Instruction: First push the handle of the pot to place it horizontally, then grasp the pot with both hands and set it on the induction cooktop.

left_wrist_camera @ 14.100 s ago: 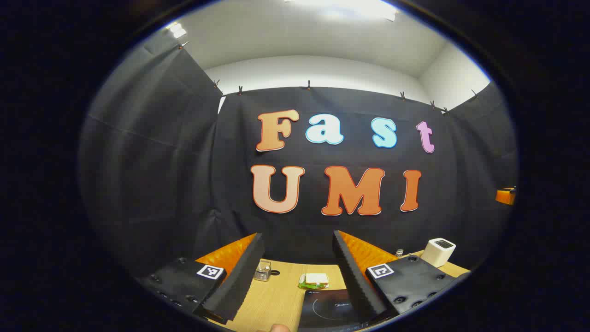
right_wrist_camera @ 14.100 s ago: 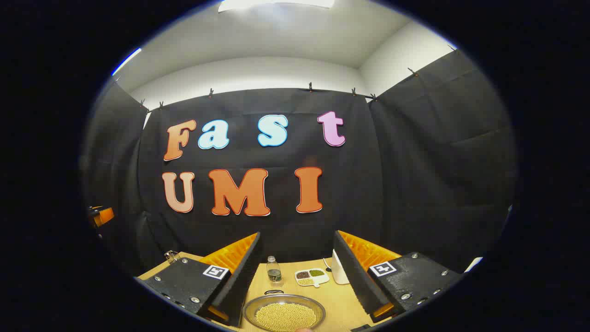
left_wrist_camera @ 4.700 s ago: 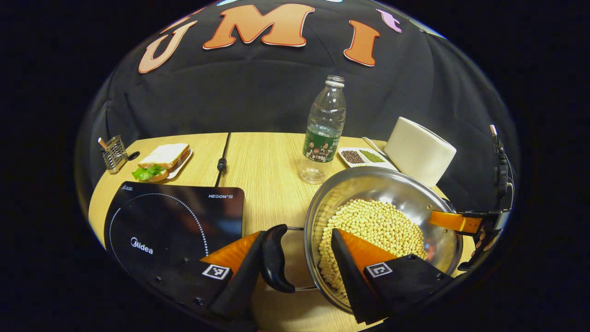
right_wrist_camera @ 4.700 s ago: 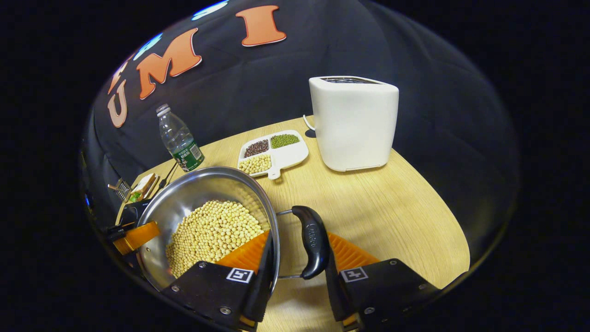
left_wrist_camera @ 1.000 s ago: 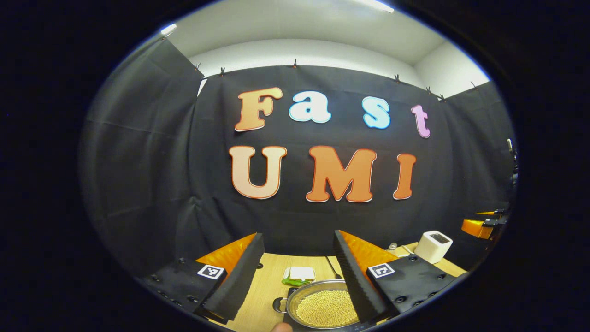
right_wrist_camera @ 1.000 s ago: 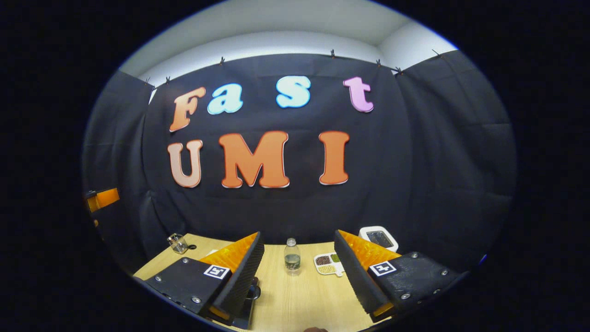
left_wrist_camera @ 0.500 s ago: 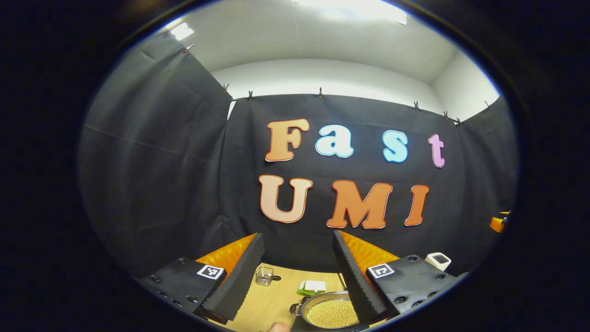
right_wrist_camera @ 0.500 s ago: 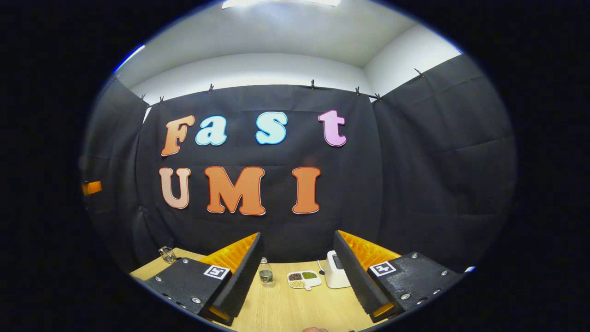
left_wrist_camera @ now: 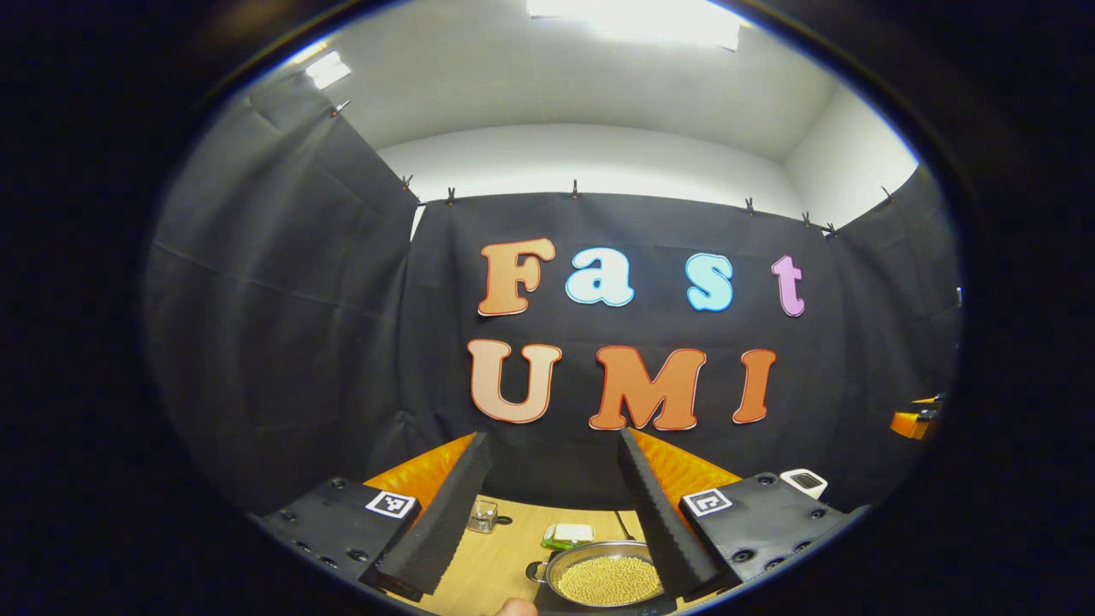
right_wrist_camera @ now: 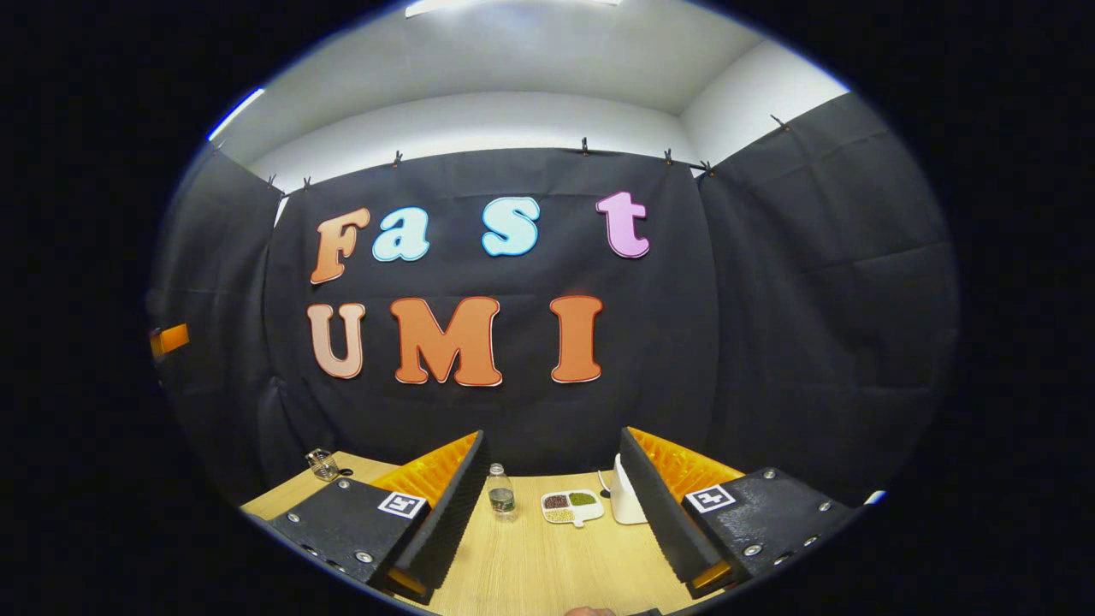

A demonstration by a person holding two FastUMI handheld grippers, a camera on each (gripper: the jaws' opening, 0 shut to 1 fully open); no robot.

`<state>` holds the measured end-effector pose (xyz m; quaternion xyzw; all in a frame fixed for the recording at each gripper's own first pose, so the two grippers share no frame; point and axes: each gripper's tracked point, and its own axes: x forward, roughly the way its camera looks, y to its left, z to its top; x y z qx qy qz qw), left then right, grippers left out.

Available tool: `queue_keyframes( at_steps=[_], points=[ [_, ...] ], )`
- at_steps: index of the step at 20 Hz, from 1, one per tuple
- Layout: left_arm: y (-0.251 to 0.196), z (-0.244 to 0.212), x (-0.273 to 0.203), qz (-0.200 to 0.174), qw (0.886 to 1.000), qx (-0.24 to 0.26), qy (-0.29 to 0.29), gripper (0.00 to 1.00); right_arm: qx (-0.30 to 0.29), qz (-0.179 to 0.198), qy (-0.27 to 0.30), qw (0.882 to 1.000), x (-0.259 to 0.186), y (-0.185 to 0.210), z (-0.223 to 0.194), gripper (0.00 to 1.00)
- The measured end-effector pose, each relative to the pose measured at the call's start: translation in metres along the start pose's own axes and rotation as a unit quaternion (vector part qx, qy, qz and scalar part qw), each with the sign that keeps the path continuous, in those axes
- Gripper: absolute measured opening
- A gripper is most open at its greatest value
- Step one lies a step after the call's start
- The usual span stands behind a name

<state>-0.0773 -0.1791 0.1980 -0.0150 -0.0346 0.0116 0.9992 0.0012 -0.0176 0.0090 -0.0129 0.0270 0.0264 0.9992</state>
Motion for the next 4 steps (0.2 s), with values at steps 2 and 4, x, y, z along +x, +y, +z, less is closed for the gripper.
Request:
queue_keyframes(
  at_steps=[2, 4],
  points=[
    [0.0013, -0.0013, -0.0012, -0.002, 1.0, -0.005, 0.003, 0.99, 0.002, 0.003, -0.002, 1.0, -0.0022, 0.0001, 0.0023, 0.88],
    [0.0028, -0.004, 0.0002, 0.001, 1.0, -0.008, 0.007, 0.99, 0.007, 0.006, -0.006, 1.0, -0.0023, 0.0016, 0.0031, 0.88]
  ],
)
